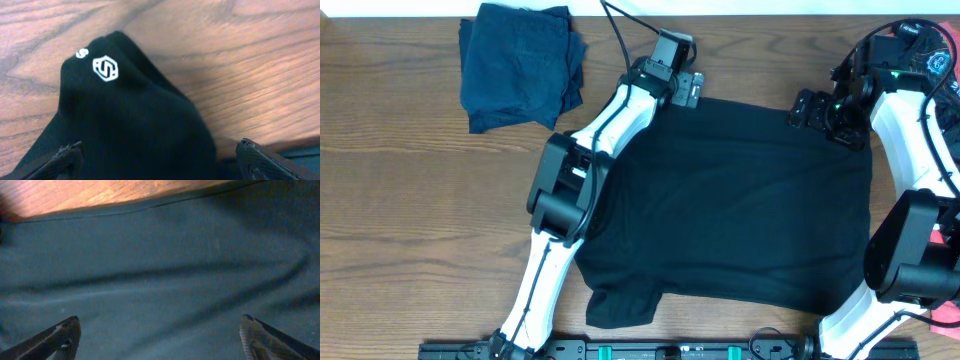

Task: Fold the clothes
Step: 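Grasp the top left and top right corners of the shirt with both grippers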

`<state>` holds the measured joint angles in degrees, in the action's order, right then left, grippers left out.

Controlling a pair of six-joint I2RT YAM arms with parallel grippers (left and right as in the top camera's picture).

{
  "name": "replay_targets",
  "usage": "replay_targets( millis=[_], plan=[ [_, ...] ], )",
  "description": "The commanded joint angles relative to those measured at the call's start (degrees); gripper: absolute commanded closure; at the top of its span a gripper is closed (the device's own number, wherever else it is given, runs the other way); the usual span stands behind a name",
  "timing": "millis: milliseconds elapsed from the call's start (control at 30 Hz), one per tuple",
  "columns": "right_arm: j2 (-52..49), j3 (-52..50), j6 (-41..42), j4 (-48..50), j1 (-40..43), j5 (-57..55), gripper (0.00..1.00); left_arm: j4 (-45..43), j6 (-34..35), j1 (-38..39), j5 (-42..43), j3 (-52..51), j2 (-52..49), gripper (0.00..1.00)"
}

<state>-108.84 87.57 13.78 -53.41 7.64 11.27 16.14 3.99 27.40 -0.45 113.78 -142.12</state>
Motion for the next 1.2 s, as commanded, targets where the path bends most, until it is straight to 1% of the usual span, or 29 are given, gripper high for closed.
replay_targets(
  millis=[0, 233, 400, 467, 500, 633, 767, 867, 1033, 1167],
  plan=[
    [0.5, 0.7, -0.79, -0.28, -0.48, -0.79, 0.01, 0.0, -2.27, -0.15, -1.99, 0.7, -2.75, 0.02],
    [0.46, 0.37, -0.79, -0.31, -0.52, -1.38, 0.01, -1.44, -2.27, -0.15, -1.99, 0.7, -3.32, 0.02],
    [0.39, -0.7, 1.49, -0.13, -0.52, -8.39, 0.02, -2.99, -2.23, -0.15, -2.01, 0.74, -3.08, 0.02],
    [0.22, -1.42, 3.1, 0.61, -0.42, -11.82, 0.04, -2.97, -2.25, -0.15, -2.01, 0.79, -2.84, 0.01],
    [0.07, -1.81, 3.69, 1.2, -0.28, -13.27, 0.05, -2.97, -2.23, -0.15, -1.99, 0.79, -2.8, 0.02],
    [-0.26, -3.41, 4.26, 3.1, 0.24, -14.27, 0.09, -2.95, -2.25, -0.15, -2.01, 0.79, -2.75, 0.25],
    [-0.26, -4.66, 4.48, 4.5, 0.61, -14.32, 0.11, -3.02, -2.25, -0.15, -2.01, 0.79, -2.73, 0.5],
    [-0.26, -5.77, 4.63, 6.21, 0.68, -14.49, 0.12, -3.15, -2.25, -0.2, -2.01, 0.79, -2.73, 0.55],
    [-0.66, -8.94, 6.16, 13.94, 1.97, -14.49, 0.21, -2.51, -2.25, -0.2, -1.99, 0.79, -2.19, 0.71],
    [-2.62, -9.03, 6.14, 19.06, 4.09, -14.49, 0.26, -2.25, -2.25, -0.2, -1.99, 0.79, -2.19, 0.75]
  ],
)
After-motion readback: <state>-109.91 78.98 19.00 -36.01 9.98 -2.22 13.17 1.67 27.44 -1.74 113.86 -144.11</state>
